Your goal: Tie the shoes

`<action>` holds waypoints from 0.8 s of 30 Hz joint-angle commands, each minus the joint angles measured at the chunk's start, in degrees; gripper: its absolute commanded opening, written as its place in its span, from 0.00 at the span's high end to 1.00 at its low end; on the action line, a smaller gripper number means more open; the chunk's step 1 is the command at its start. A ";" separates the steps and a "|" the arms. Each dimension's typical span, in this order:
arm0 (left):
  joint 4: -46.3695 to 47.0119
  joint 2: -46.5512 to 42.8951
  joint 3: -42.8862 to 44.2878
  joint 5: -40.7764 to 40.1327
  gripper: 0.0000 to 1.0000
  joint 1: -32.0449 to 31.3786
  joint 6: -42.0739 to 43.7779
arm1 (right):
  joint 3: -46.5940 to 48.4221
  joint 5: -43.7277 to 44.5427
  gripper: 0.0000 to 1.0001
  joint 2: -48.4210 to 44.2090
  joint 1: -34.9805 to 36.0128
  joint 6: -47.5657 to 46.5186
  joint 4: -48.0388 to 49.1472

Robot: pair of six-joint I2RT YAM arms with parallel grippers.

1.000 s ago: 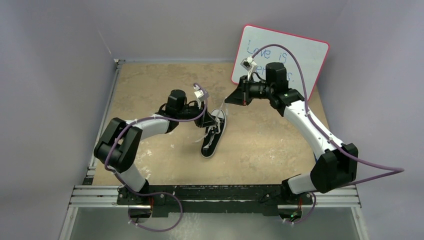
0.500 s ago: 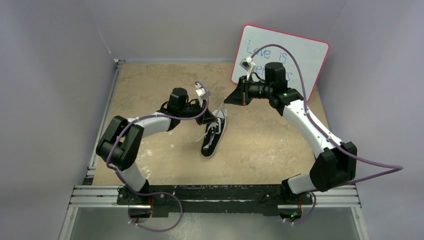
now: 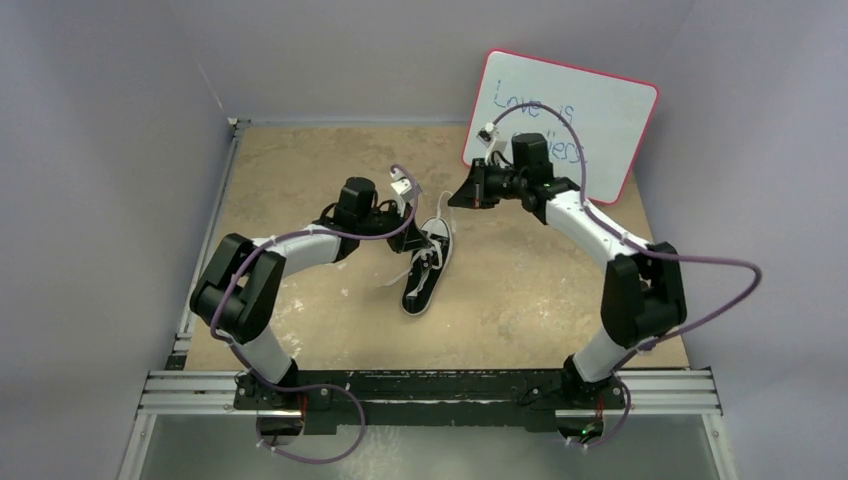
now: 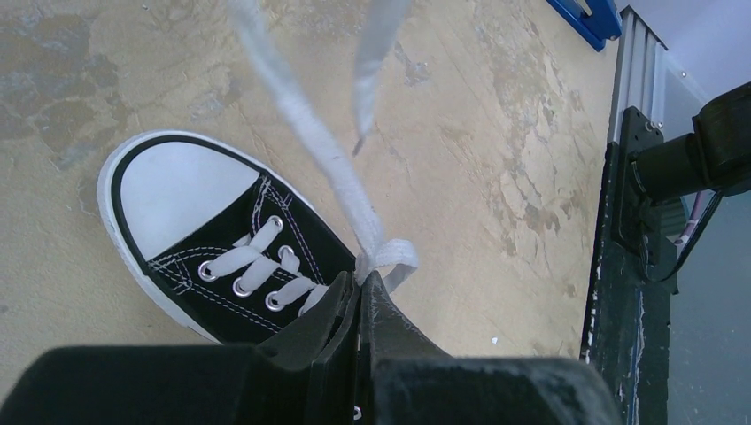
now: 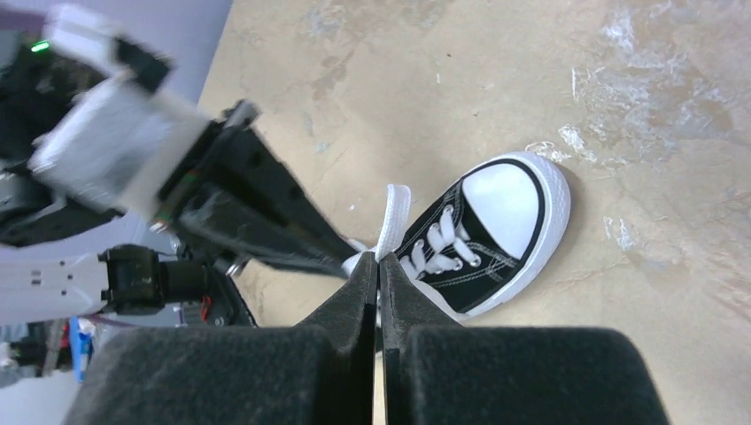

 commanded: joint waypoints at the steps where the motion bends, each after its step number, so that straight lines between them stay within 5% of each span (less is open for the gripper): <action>1: 1.47 -3.54 0.90 -0.46 1.00 0.41 -0.44 | 0.54 -2.28 1.00 5.15 -0.19 7.09 9.14; 9: 1.90 -4.25 0.41 -0.75 1.00 0.55 -1.22 | -5.88 -14.98 1.00 11.84 0.42 24.69 26.56; 24: 4.54 -5.06 -1.21 -1.66 1.00 0.55 -3.14 | -11.48 -28.17 1.00 16.98 2.06 27.59 26.04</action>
